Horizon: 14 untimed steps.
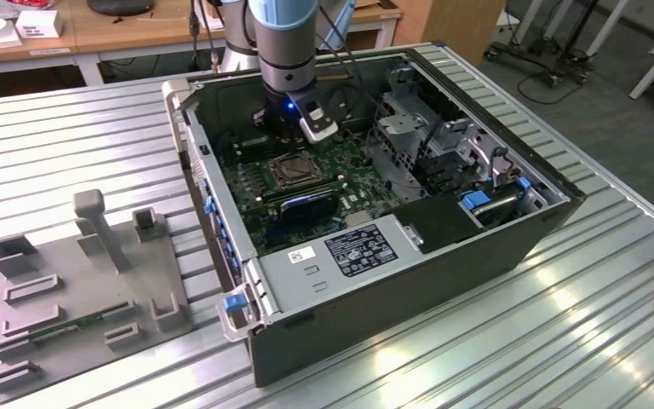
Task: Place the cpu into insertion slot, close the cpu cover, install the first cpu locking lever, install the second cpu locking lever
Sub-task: 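Install the first cpu locking lever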
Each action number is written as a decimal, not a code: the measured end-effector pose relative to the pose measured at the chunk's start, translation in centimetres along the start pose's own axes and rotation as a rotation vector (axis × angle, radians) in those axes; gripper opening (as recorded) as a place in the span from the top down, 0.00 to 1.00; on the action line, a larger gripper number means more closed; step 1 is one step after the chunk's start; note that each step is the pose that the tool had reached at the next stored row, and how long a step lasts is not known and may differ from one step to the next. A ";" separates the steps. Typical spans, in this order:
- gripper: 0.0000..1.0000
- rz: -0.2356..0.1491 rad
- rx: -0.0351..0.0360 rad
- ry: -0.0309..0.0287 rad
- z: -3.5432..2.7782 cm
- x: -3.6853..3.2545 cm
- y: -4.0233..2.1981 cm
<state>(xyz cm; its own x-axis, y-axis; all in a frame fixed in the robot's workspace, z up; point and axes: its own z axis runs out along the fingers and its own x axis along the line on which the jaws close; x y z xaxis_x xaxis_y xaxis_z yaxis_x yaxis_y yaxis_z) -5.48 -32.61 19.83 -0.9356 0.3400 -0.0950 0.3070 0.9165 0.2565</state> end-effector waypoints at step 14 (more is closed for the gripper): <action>0.89 0.048 0.0047 -0.0128 0.10 0.13 0.37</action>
<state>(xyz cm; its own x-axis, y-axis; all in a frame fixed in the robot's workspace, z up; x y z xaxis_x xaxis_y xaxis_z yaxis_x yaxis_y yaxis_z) -5.48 -32.21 19.82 -0.9175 0.3862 -0.0950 0.3523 0.9000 0.2565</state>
